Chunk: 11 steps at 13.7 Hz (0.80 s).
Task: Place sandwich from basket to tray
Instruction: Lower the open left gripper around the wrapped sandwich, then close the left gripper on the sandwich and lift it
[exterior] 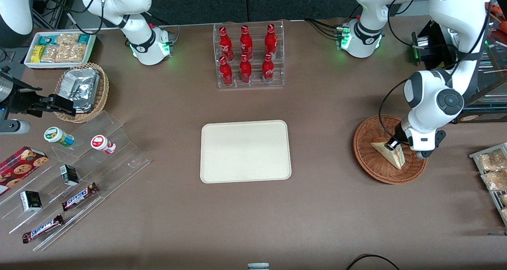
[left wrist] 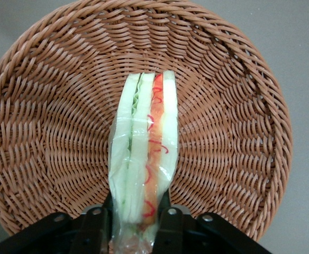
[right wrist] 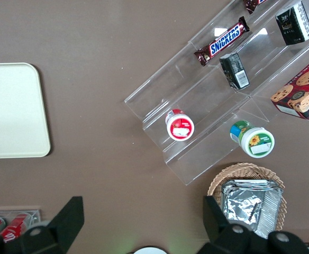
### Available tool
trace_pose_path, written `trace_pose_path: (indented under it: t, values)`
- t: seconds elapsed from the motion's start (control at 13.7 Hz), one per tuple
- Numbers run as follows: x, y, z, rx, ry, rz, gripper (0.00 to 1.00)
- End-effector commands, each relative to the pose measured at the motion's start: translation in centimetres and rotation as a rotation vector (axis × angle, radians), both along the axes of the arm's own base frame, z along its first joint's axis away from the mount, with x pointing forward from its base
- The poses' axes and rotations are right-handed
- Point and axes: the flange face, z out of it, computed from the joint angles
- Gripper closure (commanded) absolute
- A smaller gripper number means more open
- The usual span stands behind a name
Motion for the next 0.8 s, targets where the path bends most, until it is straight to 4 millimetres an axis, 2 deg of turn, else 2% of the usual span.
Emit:
trace_pose_path:
  t: [0.0,0.22,0.36,0.73]
  values:
    - [0.3,0.2,1.6,0.013,-0.027,0.005,0.7]
    - [0.6,-0.1,5.7,0.073,0.031,-0.055,0.7]
    - [1.9,-1.4,9.0,0.094,0.08,-0.078,0.7]
    - [4.0,-8.8,17.9,0.099,0.1,-0.169,0.7]
